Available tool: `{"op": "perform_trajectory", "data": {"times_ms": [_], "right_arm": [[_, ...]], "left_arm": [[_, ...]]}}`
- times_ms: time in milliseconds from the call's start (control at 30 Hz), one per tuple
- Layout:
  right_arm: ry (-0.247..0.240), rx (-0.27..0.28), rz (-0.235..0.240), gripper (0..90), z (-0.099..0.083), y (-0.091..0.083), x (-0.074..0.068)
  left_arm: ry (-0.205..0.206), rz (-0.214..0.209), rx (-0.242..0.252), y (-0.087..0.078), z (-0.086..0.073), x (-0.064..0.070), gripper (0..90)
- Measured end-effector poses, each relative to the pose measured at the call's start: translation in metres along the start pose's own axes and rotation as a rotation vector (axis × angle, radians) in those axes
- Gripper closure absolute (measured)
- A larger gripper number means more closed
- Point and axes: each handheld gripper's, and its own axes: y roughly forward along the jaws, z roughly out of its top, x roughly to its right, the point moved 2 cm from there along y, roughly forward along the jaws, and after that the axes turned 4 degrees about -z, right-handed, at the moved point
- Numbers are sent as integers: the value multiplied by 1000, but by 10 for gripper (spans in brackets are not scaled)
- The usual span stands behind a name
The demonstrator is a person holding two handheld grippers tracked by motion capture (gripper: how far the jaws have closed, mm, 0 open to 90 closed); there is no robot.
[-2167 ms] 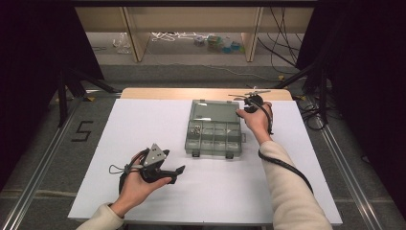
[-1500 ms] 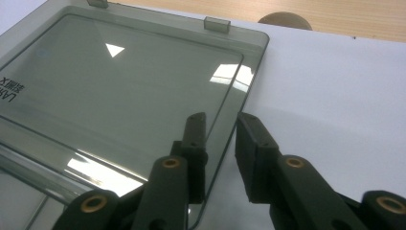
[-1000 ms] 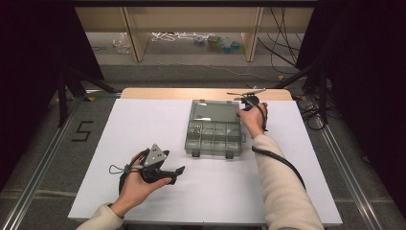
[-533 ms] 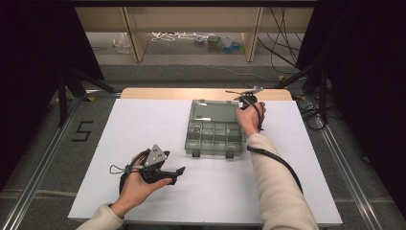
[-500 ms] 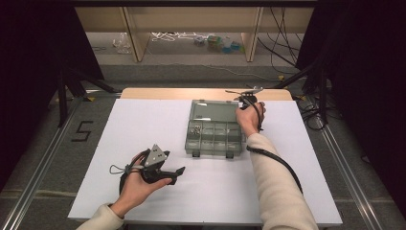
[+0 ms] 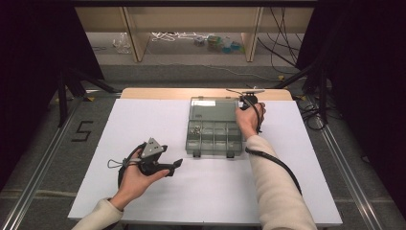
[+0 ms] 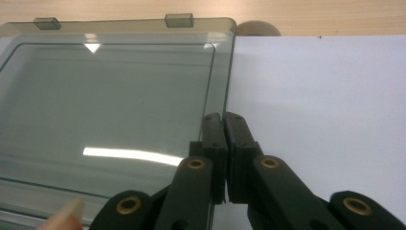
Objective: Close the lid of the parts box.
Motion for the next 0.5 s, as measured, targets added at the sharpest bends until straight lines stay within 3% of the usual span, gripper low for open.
{"op": "perform_trajectory", "data": {"times_ms": [33, 100, 167, 200, 333, 367, 467, 500], "right_arm": [[-18, 10, -2, 892, 0, 0, 1], [2, 20, 2, 892, -2, -1, 0], [-24, 40, 10, 892, -2, -1, 2], [3, 37, 12, 892, -3, -3, 0], [8, 71, 20, 892, -6, -5, 1], [13, 69, 28, 892, -6, -5, 1], [44, 89, 45, 891, -7, -7, 1], [18, 124, 35, 890, -8, -6, 4]], "left_arm": [[4, 12, 3, 1, 5, -4, 222], [2, 18, 13, 5, 13, -10, 227], [-12, 35, 30, 10, 26, -21, 235], [-11, 41, 33, 13, 30, -25, 240], [-32, 79, 14, 33, 53, -49, 268], [-60, 87, 18, 42, 59, -55, 276], [-54, 115, 1, 57, 70, -70, 330], [-95, 122, 14, 65, 73, -73, 342]]}}
